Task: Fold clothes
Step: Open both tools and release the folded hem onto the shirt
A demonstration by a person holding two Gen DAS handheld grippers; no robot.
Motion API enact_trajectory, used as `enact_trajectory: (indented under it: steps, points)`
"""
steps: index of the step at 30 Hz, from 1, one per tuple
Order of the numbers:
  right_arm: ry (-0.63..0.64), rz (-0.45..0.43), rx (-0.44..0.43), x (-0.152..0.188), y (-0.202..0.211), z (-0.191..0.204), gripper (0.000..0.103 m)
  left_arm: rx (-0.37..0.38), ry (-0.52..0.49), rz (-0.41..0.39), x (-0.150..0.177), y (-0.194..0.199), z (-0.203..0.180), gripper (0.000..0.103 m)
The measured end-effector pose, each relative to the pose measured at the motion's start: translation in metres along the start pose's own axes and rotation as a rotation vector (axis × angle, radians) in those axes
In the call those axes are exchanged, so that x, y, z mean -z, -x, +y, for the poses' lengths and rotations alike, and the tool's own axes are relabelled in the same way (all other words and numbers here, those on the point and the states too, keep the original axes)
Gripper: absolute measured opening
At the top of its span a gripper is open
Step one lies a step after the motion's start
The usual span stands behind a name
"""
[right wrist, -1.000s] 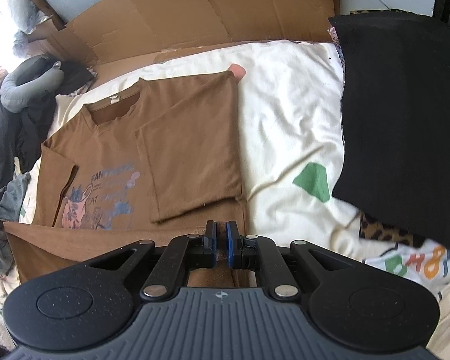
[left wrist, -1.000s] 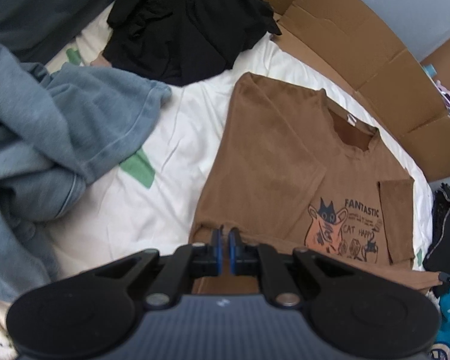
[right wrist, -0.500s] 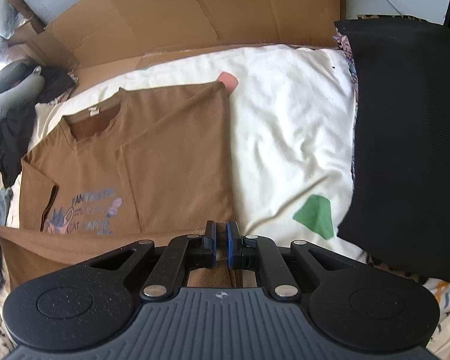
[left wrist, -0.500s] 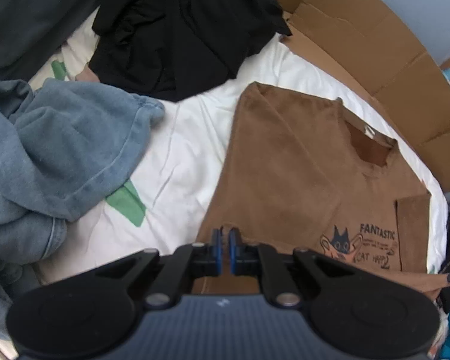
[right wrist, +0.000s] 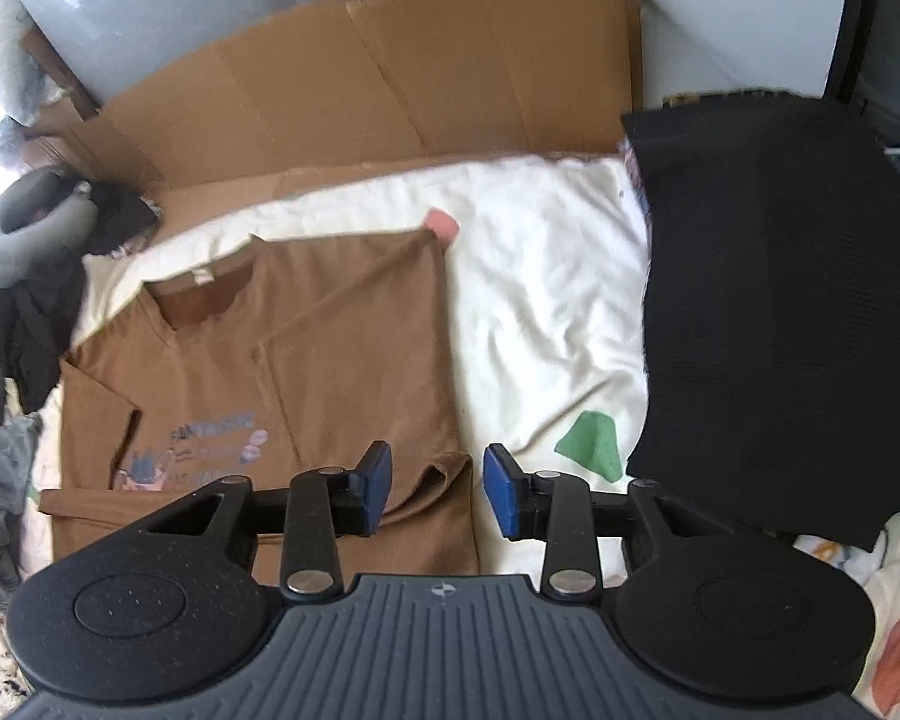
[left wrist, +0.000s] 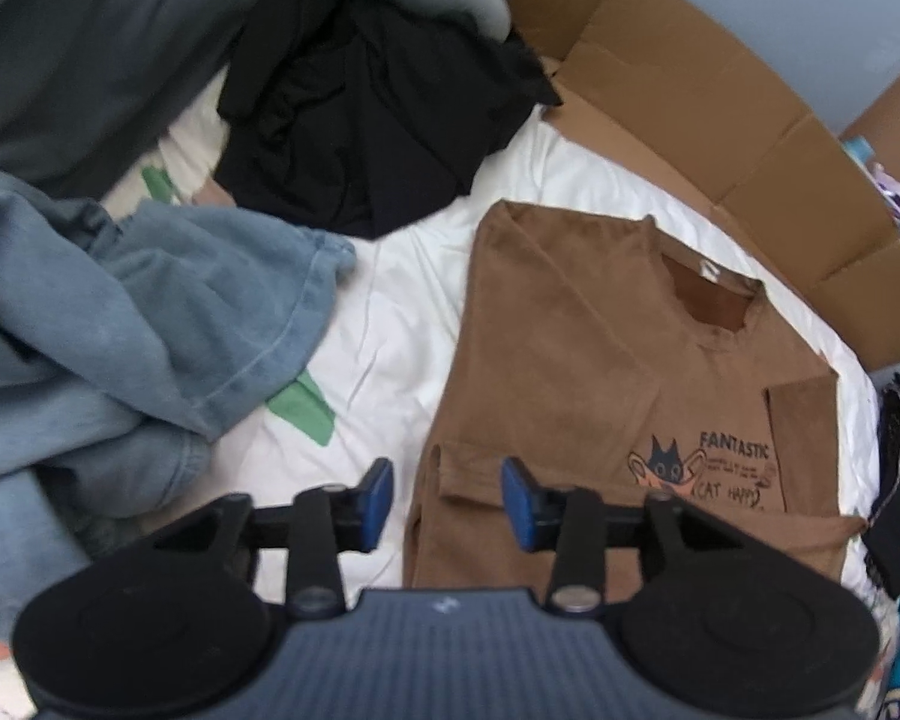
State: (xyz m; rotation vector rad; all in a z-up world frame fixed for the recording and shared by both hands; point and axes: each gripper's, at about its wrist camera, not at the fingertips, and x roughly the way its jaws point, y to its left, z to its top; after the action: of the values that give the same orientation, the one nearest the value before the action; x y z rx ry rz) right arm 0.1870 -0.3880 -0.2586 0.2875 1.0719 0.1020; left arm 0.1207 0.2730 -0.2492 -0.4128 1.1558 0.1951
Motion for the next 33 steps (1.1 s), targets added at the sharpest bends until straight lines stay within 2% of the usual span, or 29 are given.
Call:
enact_trajectory:
  steps: [5, 8, 10, 13, 15, 23, 29, 33]
  points:
    - [-0.005, -0.043, -0.011, 0.014, 0.017, -0.008, 0.046, -0.037, -0.035, -0.027, 0.01, 0.02, -0.006, 0.053]
    - [-0.007, -0.033, -0.05, 0.027, 0.015, -0.012, 0.048, -0.05, -0.01, -0.029, 0.013, 0.028, -0.007, 0.055]
    - [0.022, -0.012, -0.046, 0.033, 0.008, -0.013, 0.049, -0.061, -0.006, -0.027, 0.013, 0.032, -0.009, 0.056]
    - [0.019, -0.021, -0.05, 0.041, -0.002, -0.017, 0.05, -0.082, -0.038, -0.041, 0.011, 0.031, -0.015, 0.064]
    - [0.017, -0.039, -0.067, 0.047, -0.009, -0.018, 0.05, -0.099, -0.069, -0.046, 0.01, 0.024, -0.019, 0.064]
    - [0.107, -0.012, -0.022, 0.066, -0.06, -0.017, 0.05, -0.131, -0.148, -0.011, 0.029, -0.029, -0.017, 0.064]
    - [0.145, 0.017, 0.013, 0.064, -0.101, -0.018, 0.05, -0.133, -0.131, 0.001, 0.042, -0.07, -0.006, 0.064]
    - [0.136, 0.022, 0.01, 0.062, -0.112, -0.02, 0.05, -0.144, -0.145, 0.029, 0.048, -0.089, -0.006, 0.064]
